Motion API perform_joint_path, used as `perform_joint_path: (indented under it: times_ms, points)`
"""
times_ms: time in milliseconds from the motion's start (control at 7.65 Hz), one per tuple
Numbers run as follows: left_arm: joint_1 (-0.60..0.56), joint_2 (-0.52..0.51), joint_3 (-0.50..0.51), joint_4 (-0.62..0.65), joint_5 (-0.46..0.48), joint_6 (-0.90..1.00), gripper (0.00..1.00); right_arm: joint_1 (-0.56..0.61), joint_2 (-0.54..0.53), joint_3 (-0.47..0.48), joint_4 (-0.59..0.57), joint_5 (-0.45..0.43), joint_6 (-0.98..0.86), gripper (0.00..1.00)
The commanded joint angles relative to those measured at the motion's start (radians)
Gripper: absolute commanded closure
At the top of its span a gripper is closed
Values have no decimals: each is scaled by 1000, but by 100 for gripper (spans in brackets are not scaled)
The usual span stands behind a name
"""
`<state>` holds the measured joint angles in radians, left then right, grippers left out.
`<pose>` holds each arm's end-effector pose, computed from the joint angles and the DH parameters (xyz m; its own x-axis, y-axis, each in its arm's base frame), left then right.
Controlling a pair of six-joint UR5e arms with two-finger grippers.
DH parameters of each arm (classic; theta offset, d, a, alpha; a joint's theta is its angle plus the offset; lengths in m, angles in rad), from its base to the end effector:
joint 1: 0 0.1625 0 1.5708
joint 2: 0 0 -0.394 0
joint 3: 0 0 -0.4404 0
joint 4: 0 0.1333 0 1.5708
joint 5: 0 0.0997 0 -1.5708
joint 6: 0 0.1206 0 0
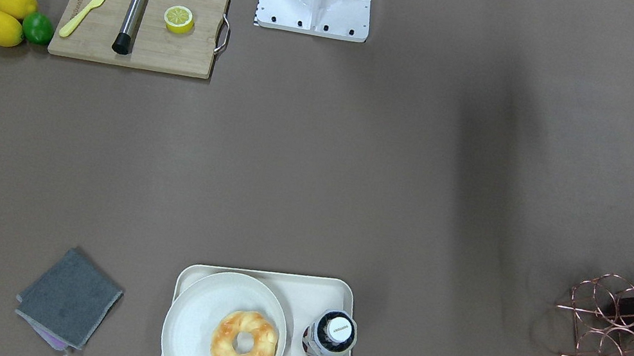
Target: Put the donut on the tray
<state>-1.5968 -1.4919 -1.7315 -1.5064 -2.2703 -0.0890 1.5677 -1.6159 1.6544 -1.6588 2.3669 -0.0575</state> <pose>-0.0689 -0.5075 0.6098 0.7599 -0.0975 -0.6427 0.0939 0.9948 -0.0399 0.0455 -0.5179 0.6283 0.6983 -0.0243 0.7154 0.0433 0.9990 -0.0084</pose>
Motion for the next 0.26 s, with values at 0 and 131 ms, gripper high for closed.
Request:
perform_joint_path:
  times_ms: [0, 131]
  points:
    - [0, -5, 0, 0, 0, 0, 2, 0, 4, -1, -1, -1, -1, 0]
    - [0, -5, 0, 0, 0, 0, 2, 0, 4, -1, -2, -1, -1, 0]
